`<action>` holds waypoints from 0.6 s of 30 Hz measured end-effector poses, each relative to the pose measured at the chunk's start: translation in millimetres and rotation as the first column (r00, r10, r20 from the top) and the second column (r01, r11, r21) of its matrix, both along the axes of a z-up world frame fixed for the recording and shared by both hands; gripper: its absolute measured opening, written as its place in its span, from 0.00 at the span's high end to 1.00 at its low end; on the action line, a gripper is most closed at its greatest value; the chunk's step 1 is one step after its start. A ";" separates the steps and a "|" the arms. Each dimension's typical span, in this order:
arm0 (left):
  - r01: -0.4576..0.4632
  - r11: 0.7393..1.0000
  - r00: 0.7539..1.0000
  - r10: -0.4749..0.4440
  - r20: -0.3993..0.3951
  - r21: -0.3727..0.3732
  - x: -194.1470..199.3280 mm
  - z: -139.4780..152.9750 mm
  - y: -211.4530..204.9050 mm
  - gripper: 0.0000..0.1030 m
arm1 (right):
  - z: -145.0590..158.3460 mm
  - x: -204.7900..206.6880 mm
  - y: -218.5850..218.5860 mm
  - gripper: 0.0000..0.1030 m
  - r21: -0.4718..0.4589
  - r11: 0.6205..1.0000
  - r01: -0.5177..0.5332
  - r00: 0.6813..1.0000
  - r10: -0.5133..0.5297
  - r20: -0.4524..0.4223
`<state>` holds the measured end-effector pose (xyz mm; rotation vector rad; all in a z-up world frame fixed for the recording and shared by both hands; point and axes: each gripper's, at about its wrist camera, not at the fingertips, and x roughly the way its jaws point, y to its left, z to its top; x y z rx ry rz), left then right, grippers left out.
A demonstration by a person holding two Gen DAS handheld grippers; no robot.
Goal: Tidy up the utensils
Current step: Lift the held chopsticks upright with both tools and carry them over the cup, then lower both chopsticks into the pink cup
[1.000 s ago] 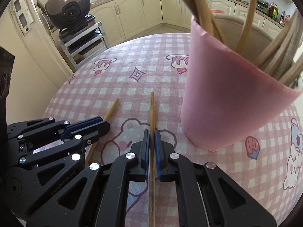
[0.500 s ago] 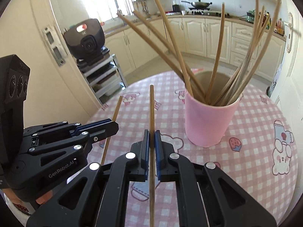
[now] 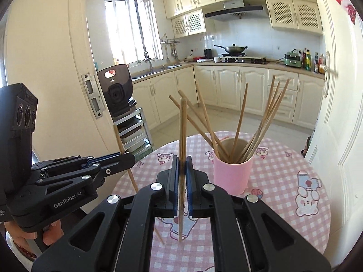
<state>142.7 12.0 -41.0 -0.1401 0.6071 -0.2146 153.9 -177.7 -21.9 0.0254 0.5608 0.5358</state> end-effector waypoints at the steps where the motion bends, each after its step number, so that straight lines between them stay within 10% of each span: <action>1: 0.002 1.000 1.000 -0.002 0.008 -0.005 -1.9 2.3 -0.5 0.94 | 2.0 -1.3 -0.6 0.96 0.002 1.000 0.009 1.000 -0.009 0.011; 18: 0.033 0.999 0.996 -0.033 0.087 0.004 1.7 25.6 -20.1 0.94 | 26.2 -3.0 -23.2 0.96 -0.004 0.998 0.069 0.993 -0.068 0.098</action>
